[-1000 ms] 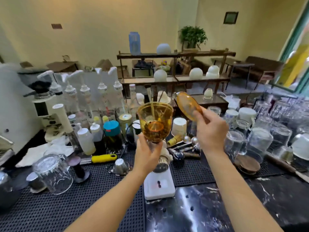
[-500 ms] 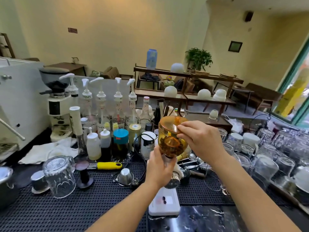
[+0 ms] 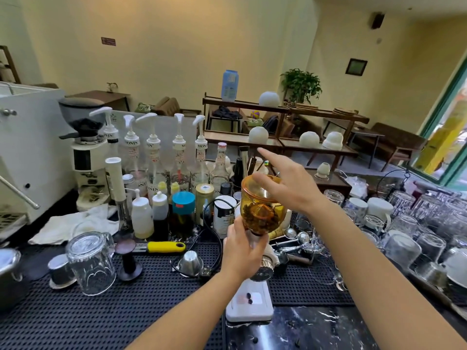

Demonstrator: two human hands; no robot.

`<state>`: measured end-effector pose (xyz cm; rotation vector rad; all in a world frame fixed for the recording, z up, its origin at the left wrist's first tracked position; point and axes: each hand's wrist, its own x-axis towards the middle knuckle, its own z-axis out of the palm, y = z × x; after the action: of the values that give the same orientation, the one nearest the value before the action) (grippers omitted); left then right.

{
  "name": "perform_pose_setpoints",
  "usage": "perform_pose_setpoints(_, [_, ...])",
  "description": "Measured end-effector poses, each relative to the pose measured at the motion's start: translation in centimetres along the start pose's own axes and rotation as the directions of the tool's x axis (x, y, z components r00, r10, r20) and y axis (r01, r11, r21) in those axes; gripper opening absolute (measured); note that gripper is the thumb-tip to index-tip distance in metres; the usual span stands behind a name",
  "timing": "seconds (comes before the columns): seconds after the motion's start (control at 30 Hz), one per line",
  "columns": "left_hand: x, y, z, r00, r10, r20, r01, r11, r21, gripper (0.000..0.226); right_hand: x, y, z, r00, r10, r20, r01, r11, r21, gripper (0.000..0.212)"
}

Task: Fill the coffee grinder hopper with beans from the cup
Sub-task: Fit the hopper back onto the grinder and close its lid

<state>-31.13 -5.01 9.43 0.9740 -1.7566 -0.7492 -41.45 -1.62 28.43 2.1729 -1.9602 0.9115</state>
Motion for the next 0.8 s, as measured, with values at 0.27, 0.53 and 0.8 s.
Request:
perform_pose_setpoints(0.27, [0.0,-0.1,0.0,1.0,0.023,-0.001,-0.023,1.0,0.005,0.056,1.9,0.3,1.1,0.903,0.192,0.384,-0.219,0.975,0.027,0.071])
perform_pose_setpoints(0.53, [0.3,0.7,-1.2,0.992,0.003,0.13,-0.01,0.999,0.05,0.058,2.5,-0.9,-0.6,0.917,0.24,0.318,-0.244,0.969,-0.029,0.091])
perform_pose_setpoints(0.8, [1.1,-2.7,-6.5,0.904,0.188,0.384,-0.286,0.933,0.217,0.048,-10.4,6.5,1.5,0.866,0.457,-0.201,-0.339,0.834,0.435,0.034])
